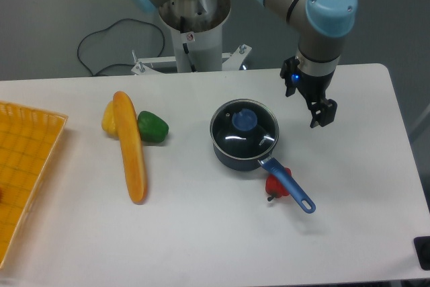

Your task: Open the lid

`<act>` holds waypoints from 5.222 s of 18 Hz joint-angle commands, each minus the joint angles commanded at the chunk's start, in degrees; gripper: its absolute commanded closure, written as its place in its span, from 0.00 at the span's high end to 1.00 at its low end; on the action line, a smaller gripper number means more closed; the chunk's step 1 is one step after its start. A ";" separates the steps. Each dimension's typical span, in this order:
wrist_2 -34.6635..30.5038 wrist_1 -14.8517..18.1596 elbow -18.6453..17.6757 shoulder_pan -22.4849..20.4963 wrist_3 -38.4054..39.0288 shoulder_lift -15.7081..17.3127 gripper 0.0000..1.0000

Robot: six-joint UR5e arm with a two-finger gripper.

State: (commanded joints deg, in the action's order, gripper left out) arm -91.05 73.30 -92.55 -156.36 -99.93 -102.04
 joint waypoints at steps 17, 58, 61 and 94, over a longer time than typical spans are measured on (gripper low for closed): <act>5.80 -0.09 -2.29 -1.93 -0.52 0.70 1.00; 0.09 -13.89 -16.87 7.64 12.83 4.92 1.00; 0.18 -13.89 -16.88 8.17 14.94 5.10 1.00; -1.49 -15.38 -19.25 9.58 15.12 3.96 1.00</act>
State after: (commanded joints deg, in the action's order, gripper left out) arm -92.55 57.92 -111.80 -146.78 -84.81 -98.09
